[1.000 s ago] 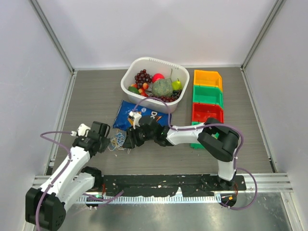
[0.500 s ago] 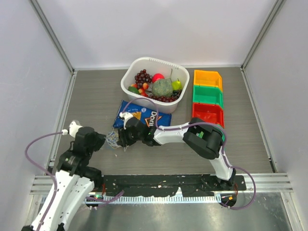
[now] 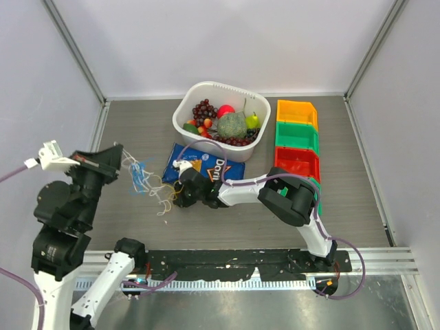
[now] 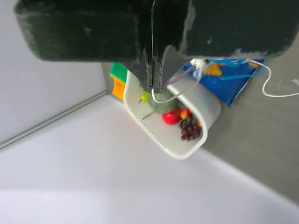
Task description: Untangle the cables
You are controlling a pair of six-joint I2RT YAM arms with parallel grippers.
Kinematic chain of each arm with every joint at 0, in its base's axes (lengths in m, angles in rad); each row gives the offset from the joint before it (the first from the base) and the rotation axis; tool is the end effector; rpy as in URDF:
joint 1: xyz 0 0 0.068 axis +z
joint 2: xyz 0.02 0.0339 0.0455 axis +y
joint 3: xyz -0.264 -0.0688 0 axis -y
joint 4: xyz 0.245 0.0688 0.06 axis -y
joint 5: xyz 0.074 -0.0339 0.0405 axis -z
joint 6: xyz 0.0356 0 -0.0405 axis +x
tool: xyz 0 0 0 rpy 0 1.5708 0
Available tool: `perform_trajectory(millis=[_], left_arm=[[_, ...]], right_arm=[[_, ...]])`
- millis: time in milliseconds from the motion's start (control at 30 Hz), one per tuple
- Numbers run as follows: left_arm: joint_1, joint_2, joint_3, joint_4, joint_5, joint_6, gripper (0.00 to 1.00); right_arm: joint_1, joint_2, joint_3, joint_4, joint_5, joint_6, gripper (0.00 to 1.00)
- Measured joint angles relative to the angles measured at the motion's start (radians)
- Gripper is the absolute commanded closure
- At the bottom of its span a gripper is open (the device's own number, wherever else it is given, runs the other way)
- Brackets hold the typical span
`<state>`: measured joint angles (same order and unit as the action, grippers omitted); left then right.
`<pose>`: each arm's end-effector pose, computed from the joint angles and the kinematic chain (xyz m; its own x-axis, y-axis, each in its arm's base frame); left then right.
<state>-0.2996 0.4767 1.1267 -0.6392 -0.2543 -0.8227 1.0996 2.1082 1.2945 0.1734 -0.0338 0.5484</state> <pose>0.0529 -0.0070 0.4318 -0.0262 -0.7344 -0.6782 0.0384 0.6772 -0.7348 0.2054 0.4059 0.1380 -0.7021 -0.2303 -0.6738 -0.6290 0.6441 0.4353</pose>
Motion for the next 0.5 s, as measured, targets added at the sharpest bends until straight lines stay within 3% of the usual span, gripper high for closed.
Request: perform_trajectory(millis=[100,267,500], left_arm=[[0.000,0.103,0.143,0.014,-0.005,0.029,1.00],[0.000,0.208,0.276,0.006,-0.012,0.040,1.00],[0.000,0.222,0.229,-0.091,-0.027,0.037,1.00]], right_arm=[[0.000,0.010,0.011,0.005,0.001,0.005,0.75],[0.000,-0.004,0.014,-0.009,-0.004,0.000,0.48],[0.000,-0.196,-0.021,-0.152,-0.012,-0.060,0.41]])
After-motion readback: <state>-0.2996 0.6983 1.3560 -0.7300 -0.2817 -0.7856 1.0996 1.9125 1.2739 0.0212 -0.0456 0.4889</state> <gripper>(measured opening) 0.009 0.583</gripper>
